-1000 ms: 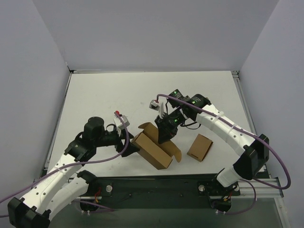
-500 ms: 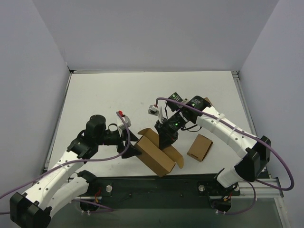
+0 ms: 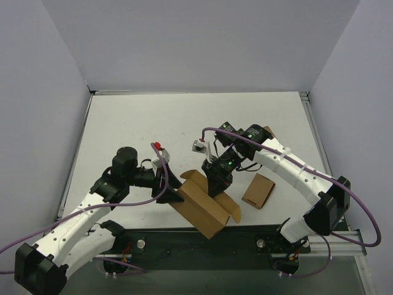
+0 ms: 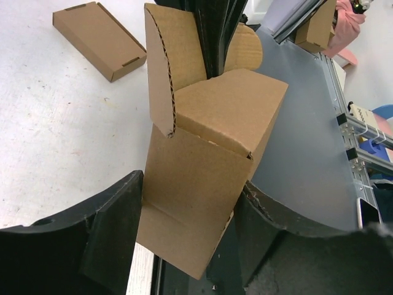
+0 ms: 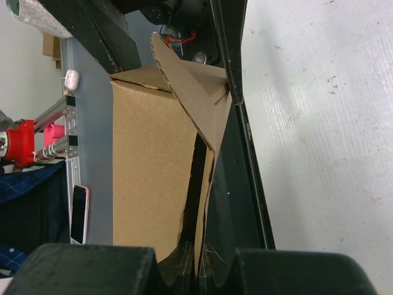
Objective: Fold the paper box
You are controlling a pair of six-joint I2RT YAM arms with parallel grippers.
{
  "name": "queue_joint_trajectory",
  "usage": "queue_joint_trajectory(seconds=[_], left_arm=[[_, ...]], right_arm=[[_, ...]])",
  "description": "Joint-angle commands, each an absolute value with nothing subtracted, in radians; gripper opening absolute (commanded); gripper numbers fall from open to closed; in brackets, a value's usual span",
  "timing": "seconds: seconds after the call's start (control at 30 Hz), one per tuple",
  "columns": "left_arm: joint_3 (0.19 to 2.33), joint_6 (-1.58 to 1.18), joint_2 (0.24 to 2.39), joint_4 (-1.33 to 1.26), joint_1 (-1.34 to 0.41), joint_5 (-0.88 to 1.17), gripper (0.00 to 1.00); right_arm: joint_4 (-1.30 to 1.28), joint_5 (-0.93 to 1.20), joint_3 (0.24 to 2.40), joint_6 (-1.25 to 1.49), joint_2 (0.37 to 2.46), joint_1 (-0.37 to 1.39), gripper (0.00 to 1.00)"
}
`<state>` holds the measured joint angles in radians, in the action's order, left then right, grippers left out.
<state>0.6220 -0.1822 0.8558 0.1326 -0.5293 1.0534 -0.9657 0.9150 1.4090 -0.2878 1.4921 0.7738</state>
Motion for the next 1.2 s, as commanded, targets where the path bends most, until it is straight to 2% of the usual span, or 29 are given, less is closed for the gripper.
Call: queue_joint_trajectory(seconds=[0.0,0.1,0.13,0.33,0.4,0.5,0.53,0.63,0.67,0.7,0.77,0.8,0.87,1.0,1.03,1.17], left_arm=[[0.627,-0.230,0.856,-0.031,-0.549,1.124,0.60],[0.626,-0.236,0.861,-0.040,-0.552,1.124,0.80],[0.627,-0.236,0.862,-0.041,-0.552,1.123,0.83],[0.624,-0.252,0.874,-0.057,-0.561,1.132,0.88],[0.623,-0.259,0.882,-0.066,-0.566,1.141,0.85],[0.621,-0.267,0.888,-0.074,-0.575,1.158,0.74],[0.621,-0.267,0.888,-0.075,-0.577,1.158,0.68],[0.617,-0.267,0.881,-0.074,-0.577,1.141,0.60],[0.617,-0.262,0.877,-0.072,-0.577,1.128,0.55],[0.615,-0.259,0.871,-0.061,-0.575,1.117,0.53],[0.618,-0.239,0.865,-0.042,-0.577,1.082,0.52],[0.618,-0.238,0.858,-0.035,-0.577,1.074,0.52],[0.615,-0.235,0.851,-0.034,-0.577,1.048,0.50],[0.624,-0.186,0.816,0.043,-0.575,0.925,0.51],[0.626,-0.163,0.807,0.057,-0.575,0.898,0.51],[0.627,-0.150,0.769,0.061,-0.574,0.809,0.52]], right_arm=[[-0.913,1.029,1.457,-0.337,1.508,0.793,0.00],[-0.919,1.034,1.460,-0.341,1.502,0.795,0.00],[-0.920,1.032,1.462,-0.341,1.499,0.795,0.00],[-0.923,1.031,1.462,-0.339,1.496,0.804,0.00],[-0.923,1.031,1.463,-0.339,1.499,0.805,0.00],[-0.922,1.023,1.465,-0.339,1.499,0.805,0.00],[-0.923,1.017,1.465,-0.337,1.499,0.805,0.01],[-0.917,0.979,1.476,-0.310,1.496,0.796,0.06],[-0.916,0.974,1.480,-0.304,1.494,0.782,0.11],[-0.893,0.960,1.477,-0.278,1.483,0.773,0.22],[-0.861,0.933,1.457,-0.236,1.467,0.741,0.32],[-0.823,0.883,1.448,-0.188,1.448,0.733,0.42],[-0.767,0.815,1.428,-0.128,1.431,0.707,0.55],[-0.707,0.668,1.369,0.053,1.352,0.655,0.70],[-0.686,0.667,1.339,0.072,1.324,0.644,0.71],[-0.551,0.553,1.194,0.175,1.128,0.592,0.84]])
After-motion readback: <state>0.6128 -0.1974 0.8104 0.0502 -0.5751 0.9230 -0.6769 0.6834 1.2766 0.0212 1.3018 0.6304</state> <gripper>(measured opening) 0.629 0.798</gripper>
